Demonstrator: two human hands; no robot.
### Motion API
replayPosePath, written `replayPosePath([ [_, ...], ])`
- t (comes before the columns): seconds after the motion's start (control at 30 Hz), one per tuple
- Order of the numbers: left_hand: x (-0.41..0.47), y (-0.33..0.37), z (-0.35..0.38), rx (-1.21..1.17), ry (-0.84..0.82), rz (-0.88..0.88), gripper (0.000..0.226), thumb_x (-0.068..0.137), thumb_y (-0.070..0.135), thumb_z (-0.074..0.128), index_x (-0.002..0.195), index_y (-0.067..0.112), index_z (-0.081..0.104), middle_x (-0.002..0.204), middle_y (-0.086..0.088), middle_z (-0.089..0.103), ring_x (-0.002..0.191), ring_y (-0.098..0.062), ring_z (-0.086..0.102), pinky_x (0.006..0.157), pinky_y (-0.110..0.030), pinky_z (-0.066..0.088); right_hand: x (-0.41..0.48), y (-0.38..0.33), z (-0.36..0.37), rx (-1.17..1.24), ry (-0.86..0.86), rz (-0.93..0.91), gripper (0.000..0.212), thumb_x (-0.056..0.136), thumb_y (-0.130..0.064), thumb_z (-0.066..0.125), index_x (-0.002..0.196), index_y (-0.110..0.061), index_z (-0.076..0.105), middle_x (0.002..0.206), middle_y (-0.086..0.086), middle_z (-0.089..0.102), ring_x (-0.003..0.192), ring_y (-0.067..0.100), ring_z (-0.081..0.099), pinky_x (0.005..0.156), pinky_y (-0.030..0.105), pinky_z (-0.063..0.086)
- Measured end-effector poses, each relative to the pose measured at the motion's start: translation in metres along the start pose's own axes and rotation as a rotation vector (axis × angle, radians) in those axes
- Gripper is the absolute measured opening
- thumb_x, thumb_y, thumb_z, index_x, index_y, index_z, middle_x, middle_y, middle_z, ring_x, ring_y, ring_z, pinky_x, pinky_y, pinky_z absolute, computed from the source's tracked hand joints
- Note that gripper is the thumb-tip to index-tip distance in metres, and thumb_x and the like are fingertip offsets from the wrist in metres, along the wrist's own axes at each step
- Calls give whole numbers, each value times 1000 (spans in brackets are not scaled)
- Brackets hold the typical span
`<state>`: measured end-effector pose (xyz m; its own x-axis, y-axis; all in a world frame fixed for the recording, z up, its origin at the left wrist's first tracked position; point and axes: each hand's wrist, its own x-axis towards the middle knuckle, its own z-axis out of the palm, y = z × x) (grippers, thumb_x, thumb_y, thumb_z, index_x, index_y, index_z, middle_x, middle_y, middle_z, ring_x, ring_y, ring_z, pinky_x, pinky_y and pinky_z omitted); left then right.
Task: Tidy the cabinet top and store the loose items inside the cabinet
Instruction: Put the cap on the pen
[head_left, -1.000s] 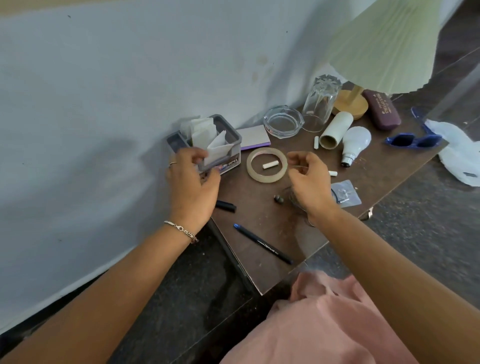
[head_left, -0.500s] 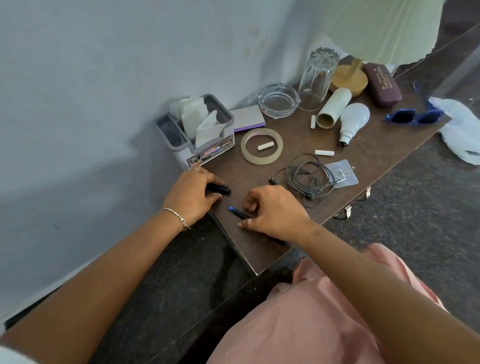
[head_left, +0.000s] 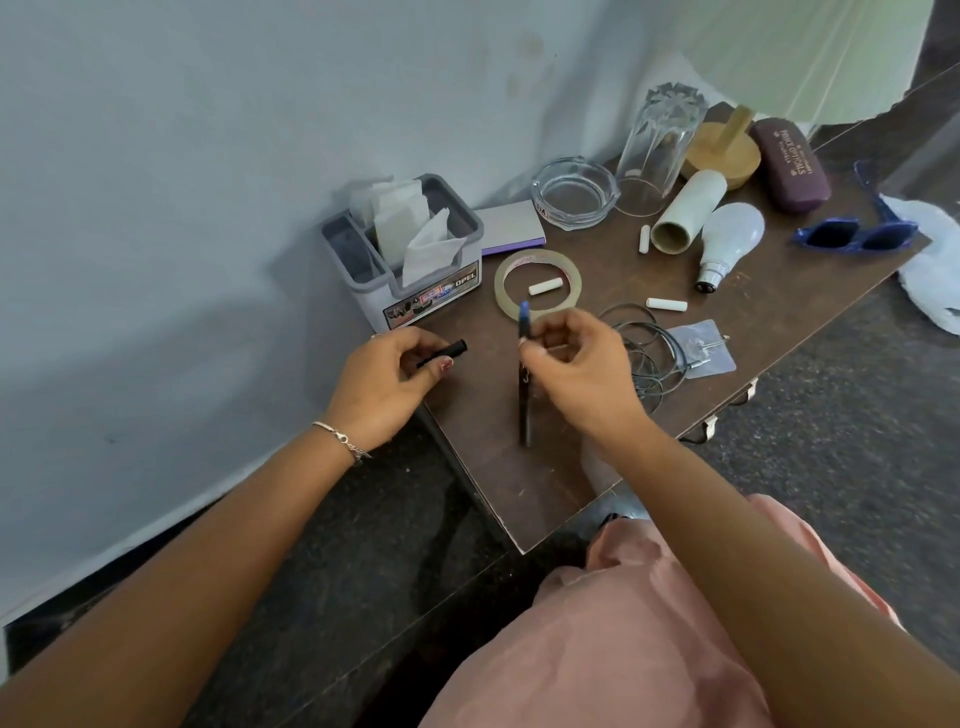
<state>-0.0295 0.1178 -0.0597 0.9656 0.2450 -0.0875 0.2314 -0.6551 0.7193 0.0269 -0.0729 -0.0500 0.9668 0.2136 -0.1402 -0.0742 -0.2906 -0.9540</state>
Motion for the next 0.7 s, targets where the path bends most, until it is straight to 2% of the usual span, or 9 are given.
replayPosePath([
  [0.07, -2, 2, -3, -168, -21, -55, 11, 88, 22, 65, 97, 28, 65, 83, 12, 62, 75, -3, 55, 64, -7, 39, 1, -7, -3, 211, 28, 81, 9, 87, -10, 67, 89, -17, 61, 82, 3, 67, 72, 12, 65, 66, 26, 56],
  [0.1, -3, 2, -4, -227, -37, -71, 11, 88, 21, 65, 94, 31, 64, 81, 13, 61, 72, -1, 54, 65, -7, 40, 1, -9, -4, 288, 36, 106, 9, 89, -10, 65, 94, -16, 60, 89, 7, 69, 77, 14, 69, 68, 25, 57],
  [0.17, -4, 0, -5, -301, -70, -79, 15, 88, 21, 66, 90, 37, 65, 82, 11, 64, 73, -3, 56, 73, -16, 46, 1, -12, -4, 401, 70, 144, 15, 91, -11, 62, 105, -13, 57, 99, 10, 71, 85, 15, 71, 73, 25, 57],
  [0.27, -8, -6, -4, -313, -116, -86, 18, 87, 22, 66, 90, 40, 65, 87, 8, 66, 79, -9, 59, 81, -31, 49, 2, -12, -4, 494, 141, 150, 23, 92, -11, 62, 112, -15, 51, 103, 12, 71, 92, 20, 72, 78, 27, 58],
  [0.4, -14, -10, -2, -316, -130, -94, 21, 87, 21, 67, 90, 42, 67, 92, 3, 69, 81, -12, 59, 82, -36, 50, -1, -9, -4, 566, 178, 139, 34, 93, -11, 61, 124, -12, 45, 99, 11, 73, 90, 20, 72, 76, 26, 58],
  [0.57, -14, -4, -2, -351, -123, -92, 21, 87, 19, 67, 93, 39, 67, 92, 6, 69, 79, -8, 58, 78, -25, 48, -1, -7, -2, 654, 216, 190, 24, 95, -12, 58, 117, -14, 48, 90, 7, 72, 81, 17, 70, 71, 24, 56],
  [0.7, -14, -1, -1, -390, -93, -87, 23, 90, 19, 63, 94, 41, 68, 84, 10, 68, 76, -6, 58, 72, -22, 46, -1, -5, -1, 643, 188, 198, 25, 97, -14, 55, 121, -10, 52, 84, 0, 70, 76, 11, 66, 70, 25, 56],
])
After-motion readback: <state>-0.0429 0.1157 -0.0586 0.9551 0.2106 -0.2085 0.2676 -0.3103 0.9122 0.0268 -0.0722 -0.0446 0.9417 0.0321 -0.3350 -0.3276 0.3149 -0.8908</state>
